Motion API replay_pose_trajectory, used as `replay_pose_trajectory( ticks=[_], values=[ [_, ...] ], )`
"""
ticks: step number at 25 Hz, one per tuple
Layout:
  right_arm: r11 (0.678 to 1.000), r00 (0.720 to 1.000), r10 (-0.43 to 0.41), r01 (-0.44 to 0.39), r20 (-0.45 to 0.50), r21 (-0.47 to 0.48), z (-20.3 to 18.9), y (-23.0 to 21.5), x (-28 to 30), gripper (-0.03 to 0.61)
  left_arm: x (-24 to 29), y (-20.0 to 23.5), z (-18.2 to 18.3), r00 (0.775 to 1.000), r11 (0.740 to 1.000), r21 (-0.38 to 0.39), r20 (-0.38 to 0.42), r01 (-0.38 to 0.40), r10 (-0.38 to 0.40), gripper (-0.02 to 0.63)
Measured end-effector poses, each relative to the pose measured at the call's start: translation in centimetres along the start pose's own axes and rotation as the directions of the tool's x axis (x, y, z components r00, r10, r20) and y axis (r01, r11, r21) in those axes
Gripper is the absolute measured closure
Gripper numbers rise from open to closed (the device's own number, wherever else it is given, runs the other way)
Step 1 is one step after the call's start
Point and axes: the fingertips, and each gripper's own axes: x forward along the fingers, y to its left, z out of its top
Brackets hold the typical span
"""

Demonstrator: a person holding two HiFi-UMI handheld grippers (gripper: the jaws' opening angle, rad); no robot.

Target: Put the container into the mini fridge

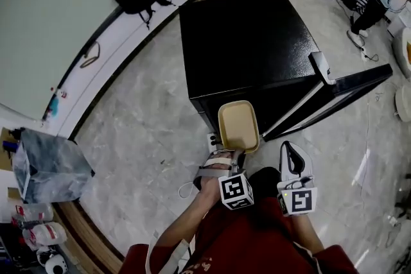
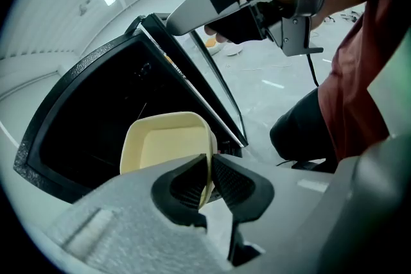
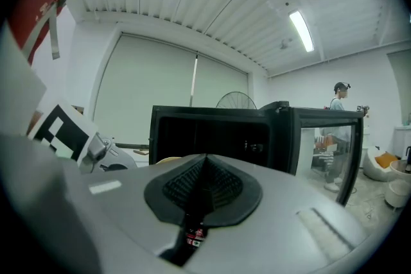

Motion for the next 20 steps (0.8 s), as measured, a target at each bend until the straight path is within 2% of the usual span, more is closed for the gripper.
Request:
replay_pose_trajectory(
  ticks=[2,10,16,20],
  values=[
    [1.000,1.000,-0.015,0.015,-0.011,-0.016,-0.2,0.1,-0.1,0.577,0.6,0.1,-0.2,1.000,1.000,0.011,0.005,0.009,-0.009,0.577],
    [0.998,0.999,-0.045,0.046,-0.018,0.038,-2.2,-0.9,0.2,0.577,5.2,0.1,-1.2,0.999,0.999,0.011,-0.028,0.041,-0.040,0.578],
    [0.996,0.997,-0.056,0.059,-0.043,0.066,-4.8,-2.4,0.3,0.577,10.1,-0.1,-2.2,0.996,0.999,0.006,-0.072,0.047,-0.046,0.577],
    [0.995,0.997,-0.068,0.072,-0.046,0.076,-5.2,-3.7,0.1,0.578,13.2,-0.3,-3.1,0.992,0.998,-0.007,-0.113,0.059,-0.059,0.578]
  ],
)
